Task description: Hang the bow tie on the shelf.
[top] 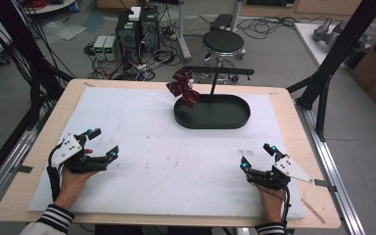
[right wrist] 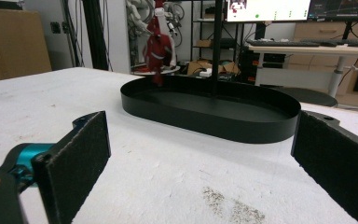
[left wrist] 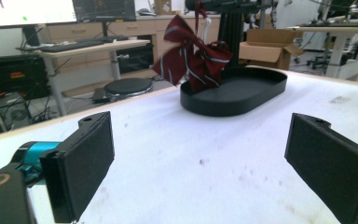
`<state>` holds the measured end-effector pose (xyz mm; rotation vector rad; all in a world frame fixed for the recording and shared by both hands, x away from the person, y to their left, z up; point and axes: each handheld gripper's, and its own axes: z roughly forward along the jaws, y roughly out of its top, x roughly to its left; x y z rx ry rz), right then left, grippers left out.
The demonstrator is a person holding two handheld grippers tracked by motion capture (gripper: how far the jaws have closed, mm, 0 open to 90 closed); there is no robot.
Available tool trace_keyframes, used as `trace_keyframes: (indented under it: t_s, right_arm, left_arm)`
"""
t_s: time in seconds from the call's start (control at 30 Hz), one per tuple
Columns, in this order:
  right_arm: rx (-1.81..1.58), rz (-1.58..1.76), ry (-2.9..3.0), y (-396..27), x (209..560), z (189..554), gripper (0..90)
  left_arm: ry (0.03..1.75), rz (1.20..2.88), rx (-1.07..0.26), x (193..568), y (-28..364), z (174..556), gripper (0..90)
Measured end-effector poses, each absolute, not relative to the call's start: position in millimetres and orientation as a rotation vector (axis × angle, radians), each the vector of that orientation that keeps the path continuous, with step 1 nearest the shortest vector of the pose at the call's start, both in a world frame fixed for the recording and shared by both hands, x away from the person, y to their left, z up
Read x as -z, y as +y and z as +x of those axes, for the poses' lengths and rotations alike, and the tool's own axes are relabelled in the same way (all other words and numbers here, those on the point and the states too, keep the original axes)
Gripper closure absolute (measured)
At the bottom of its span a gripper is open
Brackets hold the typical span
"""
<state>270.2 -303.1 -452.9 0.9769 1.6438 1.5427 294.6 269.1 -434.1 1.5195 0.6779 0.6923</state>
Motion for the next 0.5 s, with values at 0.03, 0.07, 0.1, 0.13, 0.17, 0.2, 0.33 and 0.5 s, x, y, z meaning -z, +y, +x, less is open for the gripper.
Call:
trace_keyframes:
  t_s: [0.03, 0.07, 0.1, 0.13, 0.17, 0.2, 0.33, 0.5]
  right_arm:
    - [-1.543, 0.977, 1.643, -303, 453, 270, 3.6]
    - [-1.542, 0.971, 1.644, -303, 453, 270, 3.6]
    - [-1.54, 0.971, 1.643, -303, 453, 270, 3.6]
    - [-1.54, 0.97, 1.643, -303, 453, 270, 3.6]
    - [-1.539, 0.971, 1.643, -303, 453, 270, 3.6]
    - [-1.54, 0.972, 1.642, -303, 453, 270, 3.6]
    - [-1.542, 0.976, 1.64, -303, 453, 270, 3.5]
    - [-1.54, 0.973, 1.635, -303, 453, 270, 3.6]
  left_arm:
    - [0.683, 1.515, -0.696, 437, 271, 293, 8.5]
    - [0.684, 1.504, -0.705, 440, 272, 291, 8.5]
    - [0.689, 1.493, -0.709, 443, 273, 289, 8.5]
    - [0.691, 1.486, -0.711, 446, 274, 288, 8.5]
    - [0.701, 1.477, -0.717, 449, 275, 287, 8.5]
    - [0.709, 1.467, -0.727, 451, 276, 286, 8.5]
    - [0.722, 1.44, -0.743, 454, 277, 285, 8.5]
    - [0.748, 1.42, -0.737, 454, 279, 286, 8.5]
